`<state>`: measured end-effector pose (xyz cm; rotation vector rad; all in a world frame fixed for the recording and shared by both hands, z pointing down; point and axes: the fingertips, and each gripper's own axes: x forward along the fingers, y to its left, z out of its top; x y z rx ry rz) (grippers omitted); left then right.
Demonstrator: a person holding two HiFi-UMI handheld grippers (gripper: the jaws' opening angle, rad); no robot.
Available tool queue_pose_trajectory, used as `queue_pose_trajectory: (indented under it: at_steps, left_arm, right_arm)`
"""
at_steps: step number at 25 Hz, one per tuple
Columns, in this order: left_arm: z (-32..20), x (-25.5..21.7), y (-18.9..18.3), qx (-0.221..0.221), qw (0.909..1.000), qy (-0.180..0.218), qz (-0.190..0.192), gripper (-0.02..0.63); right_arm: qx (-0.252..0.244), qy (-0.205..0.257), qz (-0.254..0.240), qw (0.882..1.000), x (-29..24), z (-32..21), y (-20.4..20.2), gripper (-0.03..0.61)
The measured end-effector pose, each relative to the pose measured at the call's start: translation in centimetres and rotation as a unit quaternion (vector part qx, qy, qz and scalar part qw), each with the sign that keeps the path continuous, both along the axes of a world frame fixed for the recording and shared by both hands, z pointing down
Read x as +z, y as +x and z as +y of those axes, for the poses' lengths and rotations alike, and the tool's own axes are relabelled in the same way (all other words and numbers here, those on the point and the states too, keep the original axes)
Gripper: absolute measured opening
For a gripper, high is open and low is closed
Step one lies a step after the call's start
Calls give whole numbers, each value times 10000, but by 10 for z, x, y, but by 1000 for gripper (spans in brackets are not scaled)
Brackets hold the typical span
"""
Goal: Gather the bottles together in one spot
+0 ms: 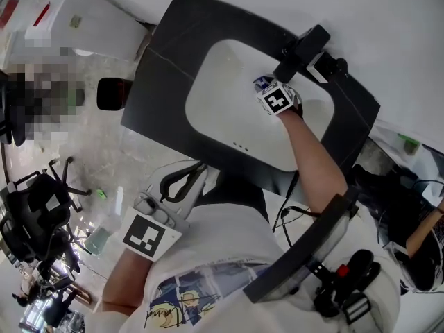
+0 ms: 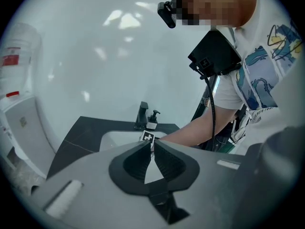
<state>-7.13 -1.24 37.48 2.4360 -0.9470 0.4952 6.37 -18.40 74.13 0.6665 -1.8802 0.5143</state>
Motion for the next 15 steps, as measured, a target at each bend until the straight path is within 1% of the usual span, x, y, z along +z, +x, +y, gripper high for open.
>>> queue_pose_trajectory:
  at_steps: [2, 3, 6, 9, 11, 15]
  left_arm:
    - [-1, 1, 0, -20, 10000, -27, -3, 26]
    - [-1, 1, 0, -34, 10000, -30, -1, 26]
    - [-2, 2, -2, -51, 10000, -39, 4, 26]
    - [-4, 3, 0, -6, 10000, -38, 3, 26]
    - [-4, 4, 1, 6, 10000, -30, 7, 26]
    - [-3, 6, -1, -37, 9999, -99, 6, 26]
  right_arm:
    - [138, -68, 143, 9998, 1, 1, 3, 149]
    - [186, -73, 199, 9996, 0, 2, 4, 133]
    - [205, -40, 300, 9993, 1, 2, 2, 130]
    - [48, -11, 357, 9994, 6, -3, -6, 130]
    - [-120, 95, 339, 9993, 7, -8, -16, 130]
    - [-222, 230, 400, 9987, 7, -8, -17, 129]
